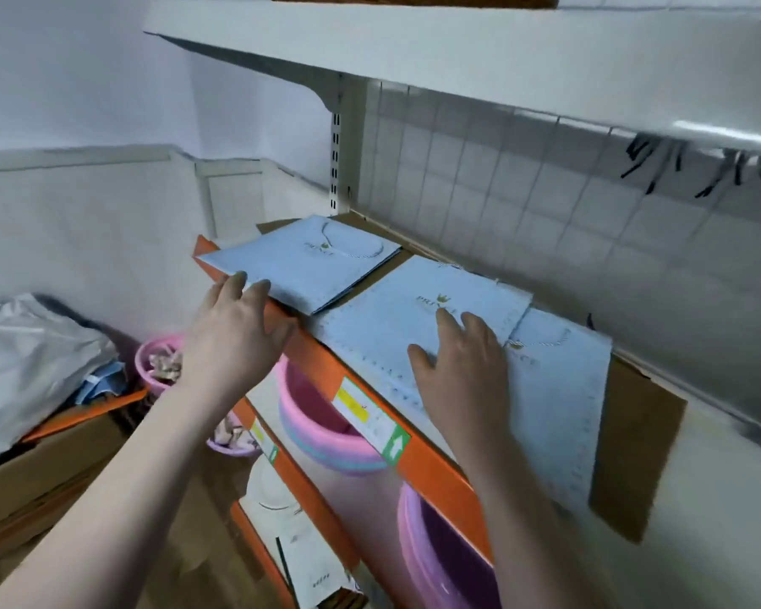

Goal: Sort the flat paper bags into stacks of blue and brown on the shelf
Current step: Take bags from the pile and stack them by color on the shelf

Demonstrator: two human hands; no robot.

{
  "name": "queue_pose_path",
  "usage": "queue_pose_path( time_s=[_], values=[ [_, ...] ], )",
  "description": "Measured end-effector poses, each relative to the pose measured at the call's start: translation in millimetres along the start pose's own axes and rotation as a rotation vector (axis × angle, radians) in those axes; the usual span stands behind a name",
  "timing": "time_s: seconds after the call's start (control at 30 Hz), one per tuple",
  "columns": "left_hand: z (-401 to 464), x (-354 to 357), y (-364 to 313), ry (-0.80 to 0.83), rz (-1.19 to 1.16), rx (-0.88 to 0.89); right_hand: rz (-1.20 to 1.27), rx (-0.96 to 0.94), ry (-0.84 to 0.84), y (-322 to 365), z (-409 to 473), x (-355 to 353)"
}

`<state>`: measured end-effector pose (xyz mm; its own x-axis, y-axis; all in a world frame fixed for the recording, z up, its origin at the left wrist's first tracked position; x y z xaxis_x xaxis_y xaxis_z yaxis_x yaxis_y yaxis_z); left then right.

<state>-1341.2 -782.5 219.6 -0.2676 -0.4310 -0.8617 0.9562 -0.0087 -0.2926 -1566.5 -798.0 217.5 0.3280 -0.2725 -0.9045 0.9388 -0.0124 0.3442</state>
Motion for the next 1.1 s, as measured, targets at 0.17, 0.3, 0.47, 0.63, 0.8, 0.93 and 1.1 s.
queue_pose_path(
  time_s=[0.17, 0.3, 0.47, 0.63, 0.8, 0.93, 1.1],
  values=[
    [75, 26, 57, 0.053, -0.051, 0.096, -0.014, 0.096, -0.024, 49, 43, 33],
    [124, 44, 92, 0.131, -0.067, 0.172, -0.048, 0.193, 0.071, 88, 77, 61],
    [162, 73, 116, 0.275, -0.038, 0.214, -0.116, 0.287, 0.106, 113, 112, 90],
    [174, 91, 125, 0.364, -0.061, 0.212, -0.149, 0.336, 0.111, 121, 139, 113],
    [178, 91, 128, 0.292, -0.031, 0.203, -0.171, 0.354, 0.077, 123, 147, 128],
    [182, 91, 137, 0.267, -0.178, 0.091, -0.071, 0.366, 0.022, 119, 149, 129],
    [188, 91, 147, 0.226, -0.368, 0.03, 0.127, 0.376, -0.018, 118, 148, 124]
  ],
)
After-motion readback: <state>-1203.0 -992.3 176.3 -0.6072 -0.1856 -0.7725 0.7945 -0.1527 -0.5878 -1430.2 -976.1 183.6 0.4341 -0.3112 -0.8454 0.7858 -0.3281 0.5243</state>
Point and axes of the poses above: each hand's wrist, its own z-axis towards the middle knuckle, its own x-axis out of the palm, y = z × x, the point moved 6 cm from there along z, towards the middle knuckle, and after that the axes turned 12 degrees about x, right-handed, at the moved point
